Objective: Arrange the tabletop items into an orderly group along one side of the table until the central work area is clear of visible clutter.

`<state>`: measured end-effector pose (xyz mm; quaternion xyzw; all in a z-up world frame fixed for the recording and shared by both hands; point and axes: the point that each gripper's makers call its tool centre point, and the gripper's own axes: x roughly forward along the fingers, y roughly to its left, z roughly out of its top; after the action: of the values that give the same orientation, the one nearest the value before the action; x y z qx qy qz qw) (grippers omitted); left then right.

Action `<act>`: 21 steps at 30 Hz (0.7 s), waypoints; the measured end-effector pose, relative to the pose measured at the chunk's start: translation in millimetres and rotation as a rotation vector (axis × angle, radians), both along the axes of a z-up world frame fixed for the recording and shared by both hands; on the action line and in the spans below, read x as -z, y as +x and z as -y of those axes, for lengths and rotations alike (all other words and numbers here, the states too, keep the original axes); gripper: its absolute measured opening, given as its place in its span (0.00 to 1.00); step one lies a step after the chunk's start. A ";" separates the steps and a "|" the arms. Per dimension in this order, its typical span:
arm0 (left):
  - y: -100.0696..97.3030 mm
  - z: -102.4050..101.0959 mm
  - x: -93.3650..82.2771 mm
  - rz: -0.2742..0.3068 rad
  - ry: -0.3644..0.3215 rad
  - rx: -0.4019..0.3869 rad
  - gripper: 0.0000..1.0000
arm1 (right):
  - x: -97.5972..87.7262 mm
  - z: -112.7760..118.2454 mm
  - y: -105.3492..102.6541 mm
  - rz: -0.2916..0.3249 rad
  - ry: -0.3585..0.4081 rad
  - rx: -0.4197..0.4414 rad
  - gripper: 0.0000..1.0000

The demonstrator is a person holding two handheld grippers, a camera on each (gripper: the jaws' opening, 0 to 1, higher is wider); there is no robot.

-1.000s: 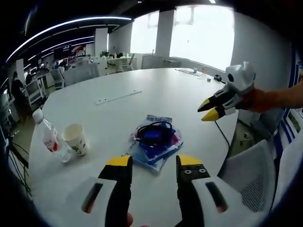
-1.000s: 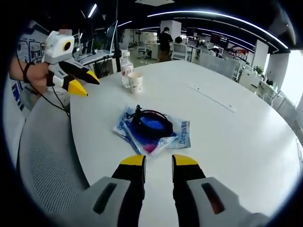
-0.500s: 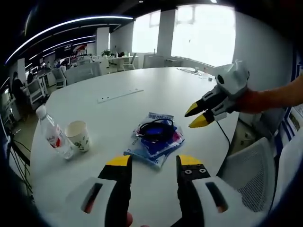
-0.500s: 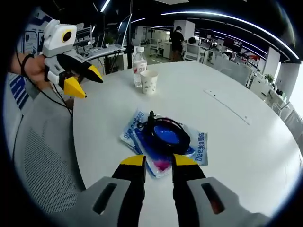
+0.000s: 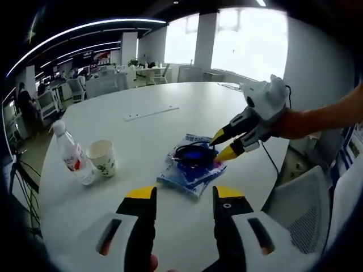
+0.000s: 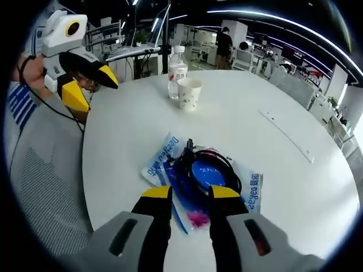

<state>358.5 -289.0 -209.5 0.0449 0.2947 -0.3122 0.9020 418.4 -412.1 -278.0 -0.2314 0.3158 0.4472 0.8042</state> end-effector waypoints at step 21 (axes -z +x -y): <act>-4.2 -21.6 -0.4 -0.001 0.002 -0.053 0.38 | 31.5 -13.3 2.0 -0.007 -0.154 -0.097 0.09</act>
<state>354.4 -267.4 -209.1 0.0379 0.2966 -0.2877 0.9098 420.5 -398.8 -309.5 -0.3058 0.3406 0.4608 0.7604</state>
